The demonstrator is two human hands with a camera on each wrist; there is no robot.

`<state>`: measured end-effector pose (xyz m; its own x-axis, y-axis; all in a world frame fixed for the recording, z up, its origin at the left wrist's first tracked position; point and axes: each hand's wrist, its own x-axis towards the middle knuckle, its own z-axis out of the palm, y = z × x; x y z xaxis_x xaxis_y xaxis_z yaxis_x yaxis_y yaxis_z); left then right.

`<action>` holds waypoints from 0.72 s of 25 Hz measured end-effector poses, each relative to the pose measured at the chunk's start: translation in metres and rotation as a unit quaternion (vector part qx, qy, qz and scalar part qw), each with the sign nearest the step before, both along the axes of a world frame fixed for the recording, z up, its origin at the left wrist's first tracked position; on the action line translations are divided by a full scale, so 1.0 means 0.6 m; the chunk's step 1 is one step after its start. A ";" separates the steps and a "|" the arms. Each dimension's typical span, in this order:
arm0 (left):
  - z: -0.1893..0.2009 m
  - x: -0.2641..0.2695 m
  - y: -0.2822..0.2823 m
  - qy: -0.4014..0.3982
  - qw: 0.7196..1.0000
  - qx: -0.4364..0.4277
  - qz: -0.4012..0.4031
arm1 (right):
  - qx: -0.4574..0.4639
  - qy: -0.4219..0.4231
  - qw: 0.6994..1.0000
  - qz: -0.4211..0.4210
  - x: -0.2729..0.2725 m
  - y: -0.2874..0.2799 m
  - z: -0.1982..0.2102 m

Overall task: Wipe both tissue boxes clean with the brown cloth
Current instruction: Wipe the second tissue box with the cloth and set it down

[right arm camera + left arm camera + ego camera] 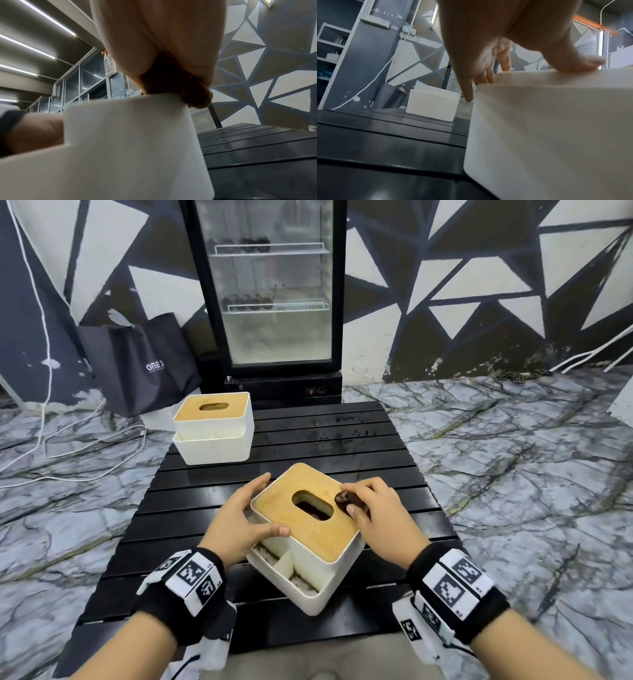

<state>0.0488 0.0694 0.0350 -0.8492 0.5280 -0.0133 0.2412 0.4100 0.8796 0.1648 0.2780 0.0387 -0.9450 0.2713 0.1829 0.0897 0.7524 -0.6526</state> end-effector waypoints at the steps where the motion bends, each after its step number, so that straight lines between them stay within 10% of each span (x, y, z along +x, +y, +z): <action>1: 0.001 -0.004 0.001 0.006 1.000 0.001 0.018 | -0.007 0.002 1.000 0.005 0.014 0.000 0.000; 18: 0.018 0.029 0.080 0.079 0.988 -0.130 0.015 | 0.056 0.108 0.980 0.156 0.048 -0.043 -0.036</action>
<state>0.0660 0.1172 0.0461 -0.8667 0.4987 -0.0103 0.3519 0.6259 0.6960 0.1938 0.2521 0.0170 -0.9148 -0.0583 0.3998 -0.2877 0.7886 -0.5434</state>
